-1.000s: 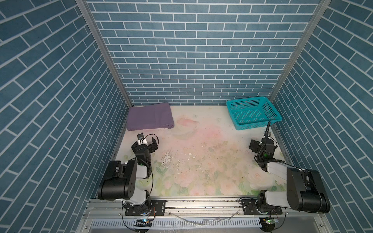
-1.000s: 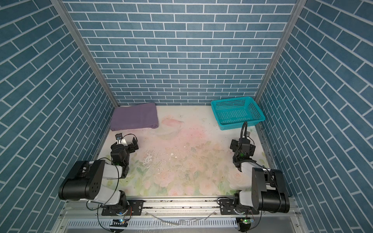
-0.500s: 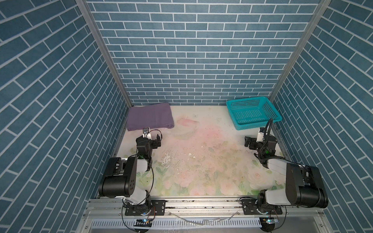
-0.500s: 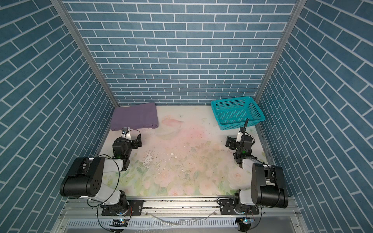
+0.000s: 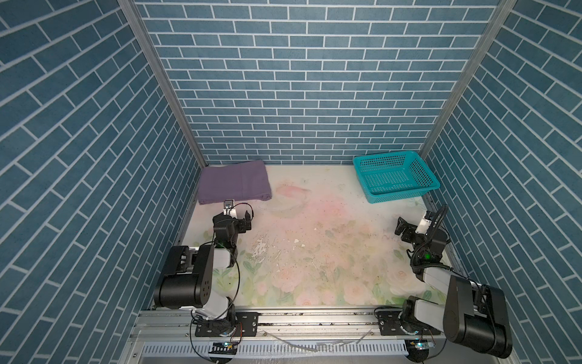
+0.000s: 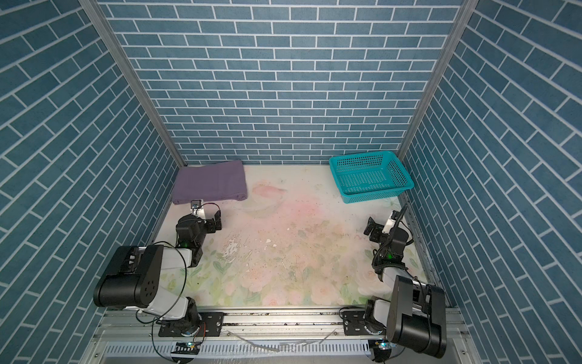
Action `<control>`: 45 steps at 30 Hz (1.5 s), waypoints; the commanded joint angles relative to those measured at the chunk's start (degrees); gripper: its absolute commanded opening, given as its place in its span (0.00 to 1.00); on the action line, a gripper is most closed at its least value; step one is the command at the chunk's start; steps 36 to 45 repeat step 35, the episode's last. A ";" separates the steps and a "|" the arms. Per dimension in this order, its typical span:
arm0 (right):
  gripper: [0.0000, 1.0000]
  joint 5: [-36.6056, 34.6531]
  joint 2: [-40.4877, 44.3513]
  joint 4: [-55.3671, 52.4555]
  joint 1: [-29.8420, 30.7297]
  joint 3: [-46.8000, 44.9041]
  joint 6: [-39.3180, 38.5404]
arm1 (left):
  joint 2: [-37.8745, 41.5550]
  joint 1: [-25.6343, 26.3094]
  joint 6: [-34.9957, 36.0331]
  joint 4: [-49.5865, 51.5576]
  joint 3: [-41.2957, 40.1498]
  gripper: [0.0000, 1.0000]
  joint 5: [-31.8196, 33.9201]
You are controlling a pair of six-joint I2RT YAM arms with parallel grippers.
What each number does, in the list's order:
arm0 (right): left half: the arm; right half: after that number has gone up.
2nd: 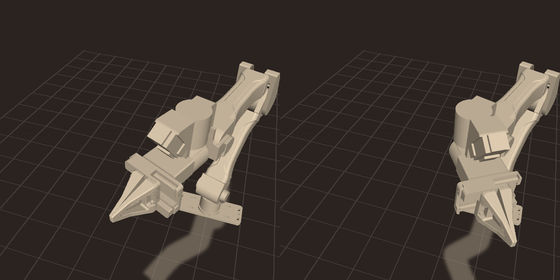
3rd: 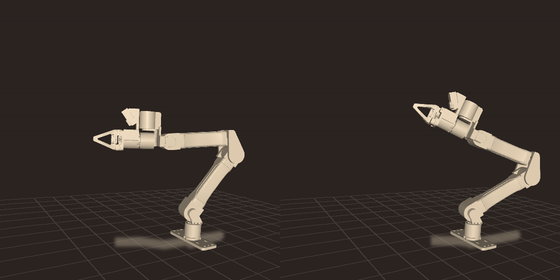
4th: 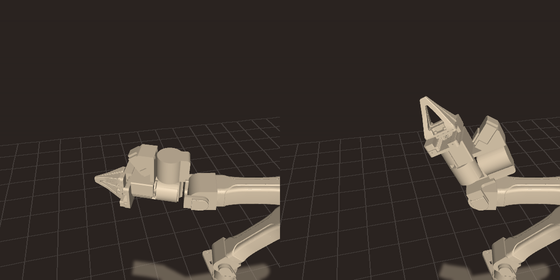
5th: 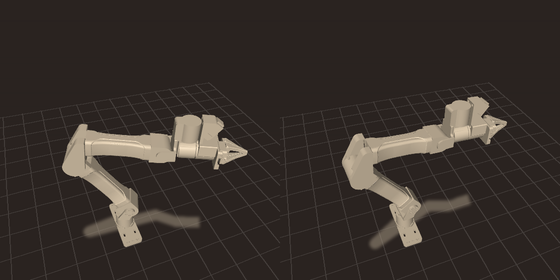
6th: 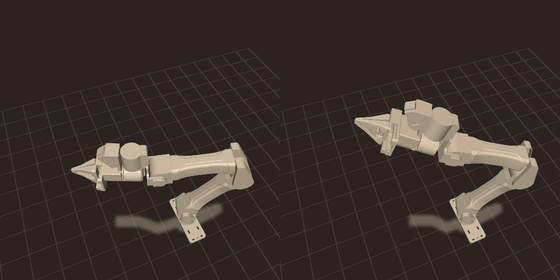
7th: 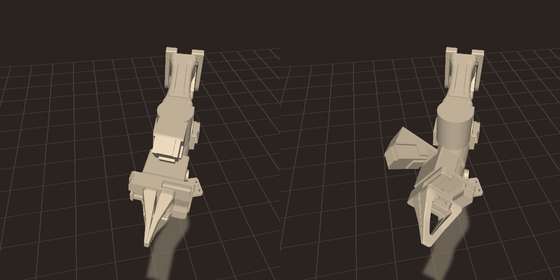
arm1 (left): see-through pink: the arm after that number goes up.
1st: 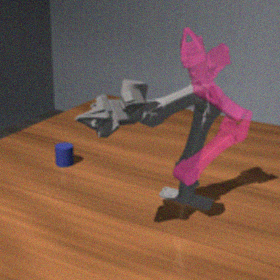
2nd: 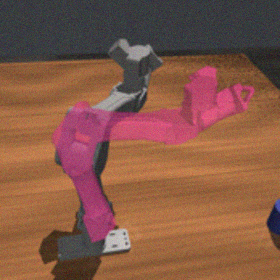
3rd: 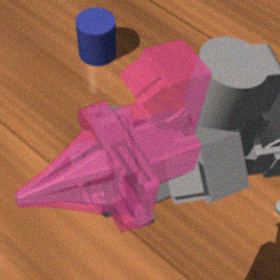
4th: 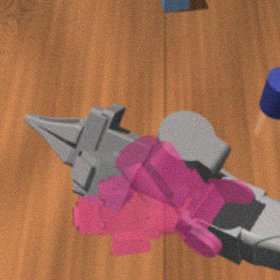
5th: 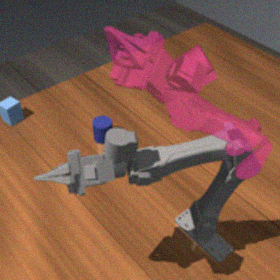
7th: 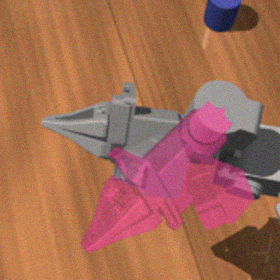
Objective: Fold and stack the trousers
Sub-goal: Reset both arms
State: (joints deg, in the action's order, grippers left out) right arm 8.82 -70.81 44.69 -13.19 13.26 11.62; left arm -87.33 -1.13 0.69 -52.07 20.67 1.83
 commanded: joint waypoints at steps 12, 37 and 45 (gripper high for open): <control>0.99 0.90 -18.60 9.27 8.03 8.19 -8.59 | 0.24 0.25 0.37 0.66 0.09 0.99 -0.24; 0.99 -4.16 -17.40 4.51 8.97 9.26 -9.02 | 0.32 0.33 0.33 0.49 -0.09 0.99 -0.41; 0.99 -4.16 -17.40 4.51 8.97 9.26 -9.02 | 0.32 0.33 0.33 0.49 -0.09 0.99 -0.41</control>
